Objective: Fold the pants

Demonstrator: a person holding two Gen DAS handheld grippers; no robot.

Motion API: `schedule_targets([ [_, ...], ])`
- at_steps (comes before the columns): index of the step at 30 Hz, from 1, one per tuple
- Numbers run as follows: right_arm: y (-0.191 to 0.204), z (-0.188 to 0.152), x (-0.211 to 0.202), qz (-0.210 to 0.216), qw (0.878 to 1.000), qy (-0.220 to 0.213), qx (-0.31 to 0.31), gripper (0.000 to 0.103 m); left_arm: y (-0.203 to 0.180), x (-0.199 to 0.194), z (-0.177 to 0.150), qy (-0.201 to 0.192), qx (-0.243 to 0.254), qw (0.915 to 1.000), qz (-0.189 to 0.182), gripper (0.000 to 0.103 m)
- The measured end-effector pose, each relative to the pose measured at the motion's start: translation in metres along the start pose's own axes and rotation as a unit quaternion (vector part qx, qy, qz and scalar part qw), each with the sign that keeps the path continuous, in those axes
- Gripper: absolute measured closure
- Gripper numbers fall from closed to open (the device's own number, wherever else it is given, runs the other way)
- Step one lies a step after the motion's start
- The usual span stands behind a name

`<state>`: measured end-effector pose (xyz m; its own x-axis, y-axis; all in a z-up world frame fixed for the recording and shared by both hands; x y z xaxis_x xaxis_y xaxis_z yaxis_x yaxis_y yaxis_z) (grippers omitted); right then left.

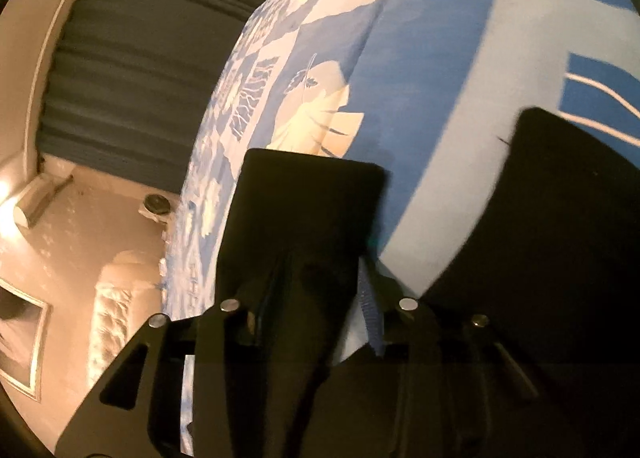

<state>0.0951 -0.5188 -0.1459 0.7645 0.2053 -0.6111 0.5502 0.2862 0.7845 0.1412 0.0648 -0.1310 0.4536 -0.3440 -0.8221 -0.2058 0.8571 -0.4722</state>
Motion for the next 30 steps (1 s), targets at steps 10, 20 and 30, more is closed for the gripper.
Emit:
schedule_targets([
  [10,0.024,-0.01,-0.039,0.035,0.999,-0.02,-0.037,0.095,0.0,-0.003,0.001,0.003,-0.002,1.0,-0.007,0.016],
  [20,0.002,-0.031,-0.123,0.01,0.997,-0.035,-0.061,0.097,-0.006,-0.015,-0.004,0.008,-0.023,0.9988,-0.043,0.016],
  [30,-0.065,-0.06,-0.143,-0.011,1.0,-0.02,0.0,0.098,-0.039,-0.02,-0.027,0.034,0.014,0.9967,-0.072,0.016],
])
Point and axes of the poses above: each gripper's, at about its wrist camera, not at the fingertips, and x roughly the way its jaws point, y to its left, z to its top, the point moved 9 cm from there along x, roughly the way its jaws point, and after that the axes turned 12 degrees about y, right-handed, at the moved point
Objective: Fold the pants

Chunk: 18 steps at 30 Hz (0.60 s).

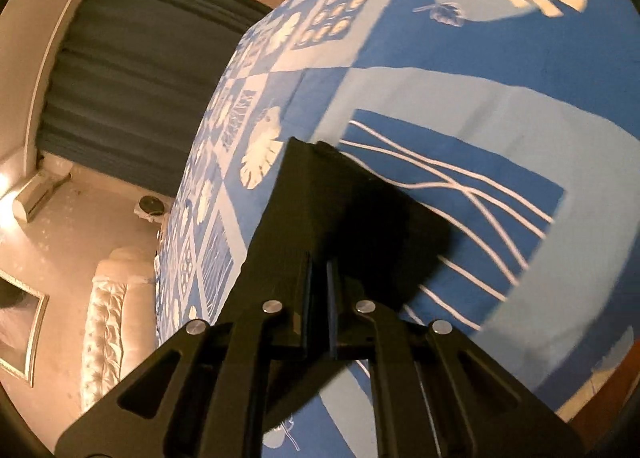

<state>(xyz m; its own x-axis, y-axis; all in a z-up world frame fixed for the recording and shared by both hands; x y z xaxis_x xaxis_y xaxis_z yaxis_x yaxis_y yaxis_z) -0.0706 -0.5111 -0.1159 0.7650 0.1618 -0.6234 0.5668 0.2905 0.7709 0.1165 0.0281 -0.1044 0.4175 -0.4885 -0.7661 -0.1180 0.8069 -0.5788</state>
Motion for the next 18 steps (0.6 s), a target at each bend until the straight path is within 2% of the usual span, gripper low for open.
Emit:
schedule_targets([
  [4,-0.007,-0.008,-0.008,-0.005,1.0,0.001,0.001,0.098,-0.007,0.002,-0.007,0.007,0.009,0.9999,-0.004,0.016],
  [9,-0.04,-0.01,-0.008,0.012,0.998,0.005,0.061,0.099,-0.009,0.007,-0.013,0.021,0.006,0.9997,-0.008,0.016],
  [14,-0.045,-0.012,-0.011,-0.002,0.999,0.005,0.053,0.103,-0.01,0.008,-0.015,0.023,0.006,0.9997,-0.008,0.016],
  [16,-0.042,-0.015,-0.011,0.009,0.999,0.015,0.045,0.103,-0.01,0.008,-0.016,0.023,0.006,0.9997,-0.007,0.016],
  [18,-0.035,-0.017,-0.019,0.008,0.999,0.005,0.04,0.099,-0.01,0.009,-0.017,0.026,0.006,0.9996,-0.007,0.016],
])
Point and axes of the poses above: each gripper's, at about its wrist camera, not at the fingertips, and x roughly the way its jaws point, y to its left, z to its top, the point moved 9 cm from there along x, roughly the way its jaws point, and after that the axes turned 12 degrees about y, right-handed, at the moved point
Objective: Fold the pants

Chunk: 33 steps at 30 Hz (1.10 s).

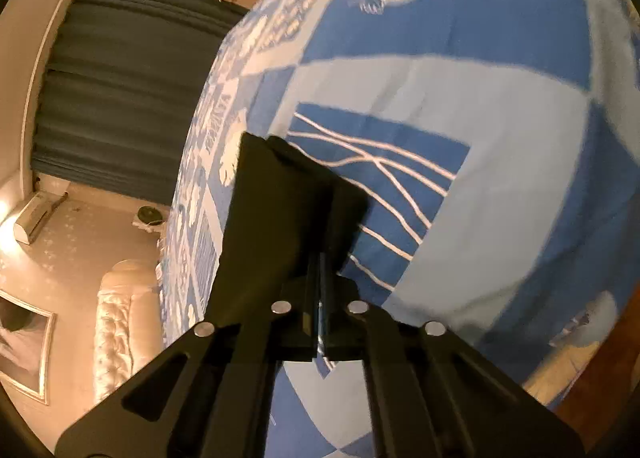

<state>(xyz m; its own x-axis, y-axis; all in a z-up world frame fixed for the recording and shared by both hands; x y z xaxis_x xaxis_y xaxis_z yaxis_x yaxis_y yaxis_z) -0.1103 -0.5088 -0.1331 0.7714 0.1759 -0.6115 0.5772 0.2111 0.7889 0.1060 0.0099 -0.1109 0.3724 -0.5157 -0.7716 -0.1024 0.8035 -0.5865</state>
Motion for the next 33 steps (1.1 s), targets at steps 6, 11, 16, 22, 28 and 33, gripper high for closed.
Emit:
schedule_targets([
  [6,0.063,-0.039,0.024,0.048,0.995,0.059,-0.06,0.076,-0.005,0.007,-0.005,0.008,0.006,0.9999,-0.001,0.016],
  [11,0.067,-0.073,0.062,0.03,0.991,0.112,-0.065,0.076,-0.019,0.008,-0.012,0.014,0.023,0.9996,-0.009,0.016],
  [16,0.064,-0.083,0.068,0.036,0.991,0.125,-0.043,0.076,-0.031,0.016,-0.022,0.029,0.039,0.9988,-0.013,0.016],
  [22,0.056,-0.096,0.082,0.039,0.987,0.151,-0.029,0.066,-0.034,0.025,-0.03,0.04,0.048,0.9981,-0.003,0.016],
  [28,0.064,-0.1,0.087,0.035,0.988,0.139,-0.049,0.057,-0.033,0.028,-0.034,0.042,0.052,0.9978,0.001,0.016],
  [33,0.068,-0.1,0.091,0.021,0.988,0.137,-0.064,0.097,-0.035,0.029,-0.036,0.042,0.054,0.9976,0.003,0.016],
])
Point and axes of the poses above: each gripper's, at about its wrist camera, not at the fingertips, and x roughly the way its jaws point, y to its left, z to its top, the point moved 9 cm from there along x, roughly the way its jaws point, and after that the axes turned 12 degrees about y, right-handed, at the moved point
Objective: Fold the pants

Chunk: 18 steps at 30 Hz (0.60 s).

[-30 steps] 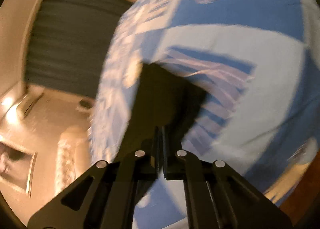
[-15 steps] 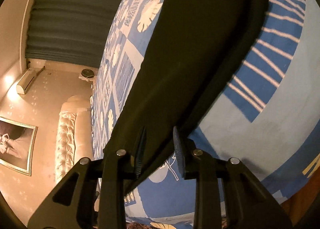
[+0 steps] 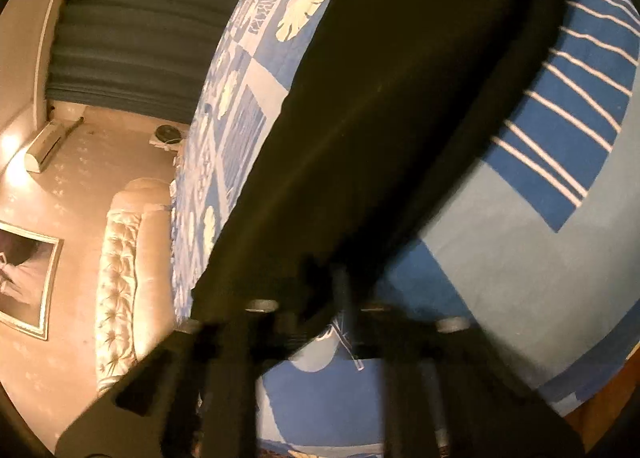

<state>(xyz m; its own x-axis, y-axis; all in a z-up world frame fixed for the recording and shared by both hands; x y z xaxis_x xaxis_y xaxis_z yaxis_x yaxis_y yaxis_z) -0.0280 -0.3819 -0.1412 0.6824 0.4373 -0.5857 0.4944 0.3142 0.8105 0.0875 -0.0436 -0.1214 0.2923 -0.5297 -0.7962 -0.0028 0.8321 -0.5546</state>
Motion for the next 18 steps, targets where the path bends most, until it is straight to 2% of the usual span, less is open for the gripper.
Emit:
schedule_targets([
  [4,0.01,-0.002,-0.008,0.001,1.0,-0.01,-0.012,0.097,-0.001,0.001,-0.001,0.002,-0.003,1.0,-0.003,0.016],
  [8,-0.005,-0.008,-0.004,-0.016,1.0,0.001,-0.004,0.097,-0.004,0.002,-0.002,0.006,-0.001,1.0,-0.007,0.016],
  [10,-0.017,-0.009,0.0,0.007,1.0,0.012,0.02,0.097,-0.005,0.004,-0.004,0.008,0.003,0.9999,-0.006,0.016],
  [12,-0.015,-0.008,-0.005,0.015,1.0,0.006,0.02,0.096,-0.006,0.004,-0.005,0.008,0.007,0.9999,-0.004,0.016],
  [14,-0.013,-0.004,-0.019,-0.004,1.0,-0.015,0.0,0.094,-0.006,0.004,-0.005,0.008,0.005,0.9999,-0.005,0.016],
  [16,-0.016,0.003,-0.036,-0.001,0.999,-0.041,0.001,0.08,-0.006,0.004,-0.006,0.008,0.001,0.9999,-0.008,0.016],
  [18,-0.029,0.018,-0.062,0.003,0.996,-0.082,0.026,0.058,-0.005,0.004,-0.006,0.008,0.0,0.9999,-0.008,0.016],
])
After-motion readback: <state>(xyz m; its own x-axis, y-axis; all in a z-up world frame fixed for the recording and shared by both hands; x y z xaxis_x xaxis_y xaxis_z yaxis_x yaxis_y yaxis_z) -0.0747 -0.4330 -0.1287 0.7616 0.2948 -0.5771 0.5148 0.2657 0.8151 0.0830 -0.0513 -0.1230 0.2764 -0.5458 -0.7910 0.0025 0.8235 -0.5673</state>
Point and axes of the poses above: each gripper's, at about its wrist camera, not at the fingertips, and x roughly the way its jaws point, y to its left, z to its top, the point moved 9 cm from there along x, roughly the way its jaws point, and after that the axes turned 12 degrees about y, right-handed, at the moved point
